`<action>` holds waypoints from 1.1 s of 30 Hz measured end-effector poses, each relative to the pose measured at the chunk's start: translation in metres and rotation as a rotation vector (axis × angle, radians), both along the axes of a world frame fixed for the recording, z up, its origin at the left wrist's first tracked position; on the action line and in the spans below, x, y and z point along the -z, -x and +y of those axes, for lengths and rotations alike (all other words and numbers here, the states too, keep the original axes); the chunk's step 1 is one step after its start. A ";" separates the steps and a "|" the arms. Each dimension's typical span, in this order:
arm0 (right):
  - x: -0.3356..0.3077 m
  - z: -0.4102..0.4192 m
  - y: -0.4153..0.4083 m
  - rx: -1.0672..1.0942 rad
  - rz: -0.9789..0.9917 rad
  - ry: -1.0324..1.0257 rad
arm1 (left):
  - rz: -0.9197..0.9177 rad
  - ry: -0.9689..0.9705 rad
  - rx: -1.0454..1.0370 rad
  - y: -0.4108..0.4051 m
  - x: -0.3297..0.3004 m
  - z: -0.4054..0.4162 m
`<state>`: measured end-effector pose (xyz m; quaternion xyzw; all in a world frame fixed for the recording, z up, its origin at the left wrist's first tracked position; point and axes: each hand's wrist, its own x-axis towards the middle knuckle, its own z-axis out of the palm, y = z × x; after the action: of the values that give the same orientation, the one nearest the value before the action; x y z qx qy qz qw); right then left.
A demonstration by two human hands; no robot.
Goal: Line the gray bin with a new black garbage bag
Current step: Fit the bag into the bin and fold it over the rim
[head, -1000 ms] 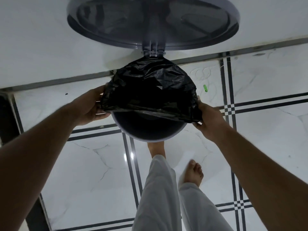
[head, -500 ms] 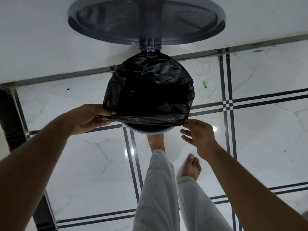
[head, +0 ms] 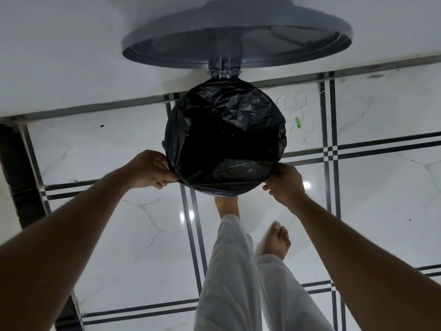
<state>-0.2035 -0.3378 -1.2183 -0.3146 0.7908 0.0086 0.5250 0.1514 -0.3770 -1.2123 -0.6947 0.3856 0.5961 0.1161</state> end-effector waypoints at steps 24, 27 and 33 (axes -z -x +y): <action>-0.048 -0.022 -0.022 0.199 0.205 0.583 | -0.290 0.685 -0.625 0.066 -0.032 0.025; -0.056 -0.026 -0.045 0.190 -0.006 0.619 | -0.196 0.598 -0.550 0.098 -0.041 0.036; -0.043 -0.031 -0.048 0.171 -0.104 0.600 | -0.341 0.568 -0.387 0.096 -0.025 0.026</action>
<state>-0.1551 -0.3687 -1.1750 -0.3879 0.7536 -0.2852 0.4476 0.0553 -0.3511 -1.1873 -0.8483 0.3723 0.3521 -0.1330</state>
